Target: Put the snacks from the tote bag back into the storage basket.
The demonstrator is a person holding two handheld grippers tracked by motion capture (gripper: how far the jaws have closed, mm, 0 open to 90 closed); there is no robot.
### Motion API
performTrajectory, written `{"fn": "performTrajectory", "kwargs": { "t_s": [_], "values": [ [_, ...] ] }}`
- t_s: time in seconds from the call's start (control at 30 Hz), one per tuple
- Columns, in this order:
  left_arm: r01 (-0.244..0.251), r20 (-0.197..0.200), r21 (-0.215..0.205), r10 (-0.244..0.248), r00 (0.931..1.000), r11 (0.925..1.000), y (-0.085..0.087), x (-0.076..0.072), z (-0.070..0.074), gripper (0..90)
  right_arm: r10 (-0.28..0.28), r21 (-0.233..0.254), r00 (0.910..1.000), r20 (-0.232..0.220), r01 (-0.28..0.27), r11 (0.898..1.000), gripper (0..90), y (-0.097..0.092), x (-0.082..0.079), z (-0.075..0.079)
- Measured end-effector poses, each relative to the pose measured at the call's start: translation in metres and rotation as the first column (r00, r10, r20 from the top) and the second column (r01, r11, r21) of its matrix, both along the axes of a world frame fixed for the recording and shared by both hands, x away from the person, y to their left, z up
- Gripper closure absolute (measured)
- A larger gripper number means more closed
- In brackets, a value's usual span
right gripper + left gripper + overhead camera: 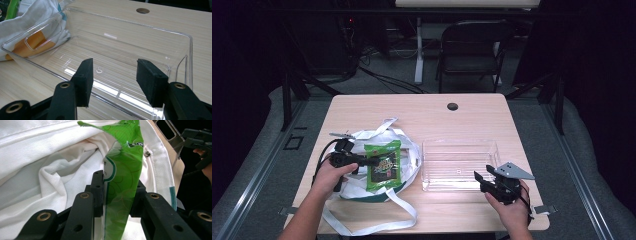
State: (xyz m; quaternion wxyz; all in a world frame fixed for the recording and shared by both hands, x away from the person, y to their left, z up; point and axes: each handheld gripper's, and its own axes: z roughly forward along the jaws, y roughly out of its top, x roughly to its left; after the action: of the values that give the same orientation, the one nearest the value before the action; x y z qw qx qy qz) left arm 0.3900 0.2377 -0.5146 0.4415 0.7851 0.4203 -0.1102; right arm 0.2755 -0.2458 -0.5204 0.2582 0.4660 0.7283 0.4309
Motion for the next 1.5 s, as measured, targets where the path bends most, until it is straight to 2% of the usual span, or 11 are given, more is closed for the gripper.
{"fn": "performTrajectory", "kwargs": {
  "t_s": [0.2,0.63,0.93,1.13,1.5],
  "values": [
    [-0.006,-0.012,-0.021,0.005,0.9999,0.9998,0.004,-0.001,-0.003,72.1,-0.001,-0.001,1.0,0.002,0.001,1.0,47.9,0.001,0.0,0.0],
    [0.012,-0.02,-0.003,-0.012,0.9997,0.9999,0.006,0.0,-0.002,72.2,-0.001,-0.001,1.0,0.002,0.001,1.0,47.9,0.0,0.0,0.0],
    [0.018,-0.027,-0.007,-0.018,0.9995,0.9998,0.006,0.0,-0.001,72.3,-0.002,-0.007,1.0,0.001,0.002,1.0,47.9,0.0,0.0,0.0],
    [0.024,-0.015,-0.001,-0.024,0.9996,0.9997,0.006,0.001,0.0,72.3,-0.004,-0.005,1.0,0.005,0.004,1.0,47.9,0.0,0.0,-0.001],
    [0.008,0.036,0.001,-0.008,0.9993,1.0,0.006,0.001,0.011,72.3,0.003,-0.015,0.9999,0.015,-0.003,1.0,47.9,0.0,0.0,0.0]
  ]
}}
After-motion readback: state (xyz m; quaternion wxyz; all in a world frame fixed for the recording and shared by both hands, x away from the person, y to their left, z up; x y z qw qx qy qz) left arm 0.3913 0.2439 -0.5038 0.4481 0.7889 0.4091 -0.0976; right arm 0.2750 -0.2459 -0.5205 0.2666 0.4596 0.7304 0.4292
